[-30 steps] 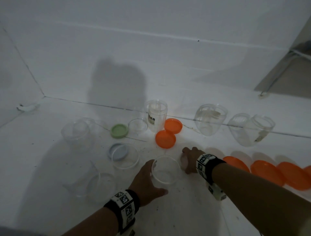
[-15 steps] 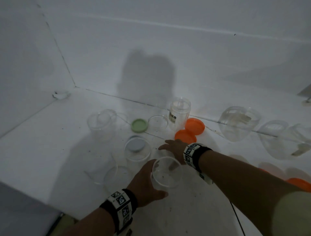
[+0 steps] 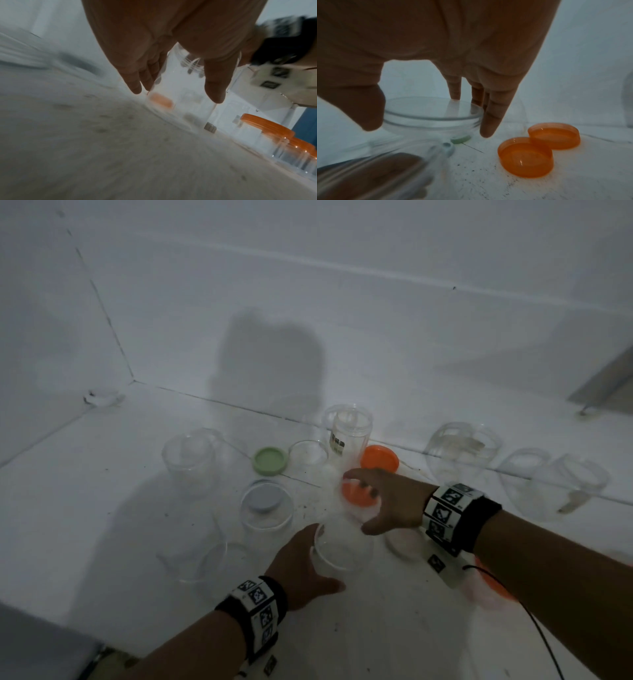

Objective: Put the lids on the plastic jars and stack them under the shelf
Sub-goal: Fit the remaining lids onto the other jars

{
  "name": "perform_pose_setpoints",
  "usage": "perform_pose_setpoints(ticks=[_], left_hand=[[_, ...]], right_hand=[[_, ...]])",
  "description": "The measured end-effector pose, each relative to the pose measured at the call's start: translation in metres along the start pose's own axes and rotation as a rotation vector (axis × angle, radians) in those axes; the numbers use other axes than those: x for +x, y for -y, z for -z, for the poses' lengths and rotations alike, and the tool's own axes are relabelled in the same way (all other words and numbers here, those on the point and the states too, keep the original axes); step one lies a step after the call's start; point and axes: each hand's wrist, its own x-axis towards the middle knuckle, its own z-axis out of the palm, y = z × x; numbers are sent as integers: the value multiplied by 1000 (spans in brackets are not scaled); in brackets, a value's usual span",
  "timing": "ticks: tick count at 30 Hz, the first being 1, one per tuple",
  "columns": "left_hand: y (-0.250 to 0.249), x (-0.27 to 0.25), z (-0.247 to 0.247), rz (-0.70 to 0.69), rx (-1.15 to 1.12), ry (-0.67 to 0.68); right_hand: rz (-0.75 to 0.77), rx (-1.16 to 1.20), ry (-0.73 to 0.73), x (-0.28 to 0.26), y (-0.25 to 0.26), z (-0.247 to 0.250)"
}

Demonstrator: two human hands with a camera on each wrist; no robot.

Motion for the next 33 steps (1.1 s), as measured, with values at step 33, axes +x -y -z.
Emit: perform_pose_setpoints(ticks=[33], left_hand=[[-38, 36, -27, -46, 29, 147]], right_hand=[[-92, -417, 143, -42, 19, -10]])
